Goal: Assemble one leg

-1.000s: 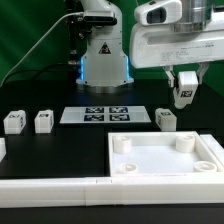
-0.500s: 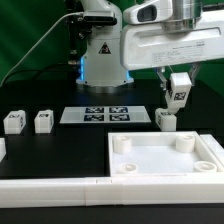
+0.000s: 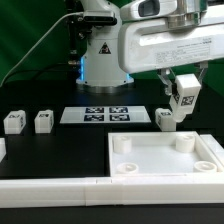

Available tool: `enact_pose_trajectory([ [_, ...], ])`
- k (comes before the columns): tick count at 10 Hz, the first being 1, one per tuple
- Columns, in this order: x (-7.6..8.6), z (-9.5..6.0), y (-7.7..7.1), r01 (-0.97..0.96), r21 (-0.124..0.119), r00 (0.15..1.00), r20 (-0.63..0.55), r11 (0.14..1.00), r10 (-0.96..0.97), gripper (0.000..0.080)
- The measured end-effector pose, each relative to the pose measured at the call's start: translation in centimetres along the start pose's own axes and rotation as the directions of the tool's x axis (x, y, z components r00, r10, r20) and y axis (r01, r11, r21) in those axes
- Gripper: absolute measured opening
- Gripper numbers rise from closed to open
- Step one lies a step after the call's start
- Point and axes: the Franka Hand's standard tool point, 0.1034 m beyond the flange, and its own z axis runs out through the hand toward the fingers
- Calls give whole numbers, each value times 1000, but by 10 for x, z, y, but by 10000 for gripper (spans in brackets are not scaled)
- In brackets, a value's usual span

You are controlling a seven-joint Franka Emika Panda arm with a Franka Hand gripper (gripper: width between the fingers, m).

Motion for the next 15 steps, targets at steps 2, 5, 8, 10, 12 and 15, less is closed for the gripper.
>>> enact_pose_trajectory([
  [2,12,3,2,10,4,1000,-10,1000,-9,293],
  [5,16,4,4,10,-9,998,-68,1000,-11,293],
  [8,20,3,15,25,-72,951,-306,997,-46,293],
  [10,19,6,14,30,-72,952,-303,997,-50,293],
  [12,31,2,14,30,-70,949,-312,997,-50,293],
  [15,54,4,11,33,-62,943,-330,998,-52,293],
])
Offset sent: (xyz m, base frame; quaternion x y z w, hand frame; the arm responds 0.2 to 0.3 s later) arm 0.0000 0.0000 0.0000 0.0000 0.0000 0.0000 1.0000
